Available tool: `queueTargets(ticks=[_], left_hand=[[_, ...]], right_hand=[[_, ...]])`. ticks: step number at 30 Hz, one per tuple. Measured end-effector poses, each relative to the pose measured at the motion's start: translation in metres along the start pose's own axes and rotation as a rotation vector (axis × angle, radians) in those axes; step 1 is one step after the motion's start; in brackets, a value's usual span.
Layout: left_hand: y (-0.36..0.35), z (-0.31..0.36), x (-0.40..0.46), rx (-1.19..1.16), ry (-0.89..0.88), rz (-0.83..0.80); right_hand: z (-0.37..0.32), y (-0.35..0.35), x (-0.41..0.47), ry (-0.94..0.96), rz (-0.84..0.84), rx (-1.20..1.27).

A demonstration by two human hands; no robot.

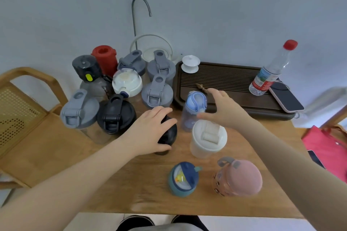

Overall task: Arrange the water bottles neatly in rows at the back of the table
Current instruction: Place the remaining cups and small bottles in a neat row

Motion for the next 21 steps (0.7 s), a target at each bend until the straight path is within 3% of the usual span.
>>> queueTargets(ticks=[5,11,15,21], left_hand=[[0.003,0.029,0.019,-0.118,-0.104,0.004],[-0.001,0.051,0.034,-0.223,-0.079,-0.045],[-0.003,0.063,0.045,-0.286,-0.021,-0.104],[-0.021,0.105,0.072,-0.117,-0.002,-0.128]], right_hand=[[-0.006,0.0,0.008,0.076,0.004,-0.043],[-0.012,-0.009,0.044,0.116,-0.148,-0.145],[0.026,0.021,0.017,0.034,-0.07,-0.082],[0.085,0.044,-0.037,-0.108,0.08,0.032]])
Point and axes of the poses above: each hand's wrist, its own x-axis towards the middle knuckle, its own y-axis out of the back of the hand, z = x × y, the point moved 6 cm from there along x, towards the middle knuckle, and after that the axes turned 10 degrees about y, right-handed, at the moved point
